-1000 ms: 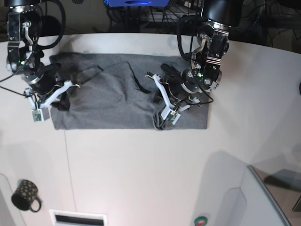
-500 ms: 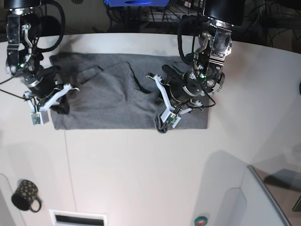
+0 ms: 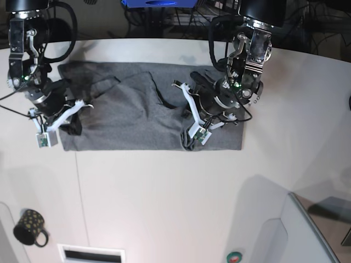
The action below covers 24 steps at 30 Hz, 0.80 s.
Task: Layout the t-shirt on the table in an organized manner, then fold the t-shirt properly
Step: 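Lay the folded end down over the strip middle and release it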
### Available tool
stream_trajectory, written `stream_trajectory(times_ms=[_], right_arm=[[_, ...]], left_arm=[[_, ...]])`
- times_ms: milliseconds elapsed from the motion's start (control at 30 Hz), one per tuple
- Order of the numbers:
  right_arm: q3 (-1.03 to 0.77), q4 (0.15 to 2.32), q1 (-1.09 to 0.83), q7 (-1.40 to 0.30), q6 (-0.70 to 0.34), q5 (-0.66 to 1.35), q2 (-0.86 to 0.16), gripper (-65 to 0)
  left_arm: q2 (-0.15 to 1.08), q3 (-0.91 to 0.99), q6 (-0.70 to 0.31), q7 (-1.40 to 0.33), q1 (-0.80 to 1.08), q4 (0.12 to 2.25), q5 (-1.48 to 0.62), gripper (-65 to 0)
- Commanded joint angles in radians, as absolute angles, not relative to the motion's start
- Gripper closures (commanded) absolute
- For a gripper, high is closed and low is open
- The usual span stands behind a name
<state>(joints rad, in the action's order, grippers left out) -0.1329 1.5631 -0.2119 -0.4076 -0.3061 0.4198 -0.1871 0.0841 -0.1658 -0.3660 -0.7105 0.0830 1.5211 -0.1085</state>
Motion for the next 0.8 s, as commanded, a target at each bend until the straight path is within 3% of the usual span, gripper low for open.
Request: stream_trajectory(times_ms=[0,767], right_arm=[[-0.137,1.577,-0.2,-0.383,-0.311,0.433,-0.196,-0.8],[-0.137,1.577,-0.199,-0.383,-0.311,0.435,-0.194,-0.8]], left_arm=[[0.09,-0.176,-0.369,-0.694,0.071,1.543,-0.119,0.0],[0.102,-0.206,-0.364,-0.694,0.045,1.532,-0.12,0.0]])
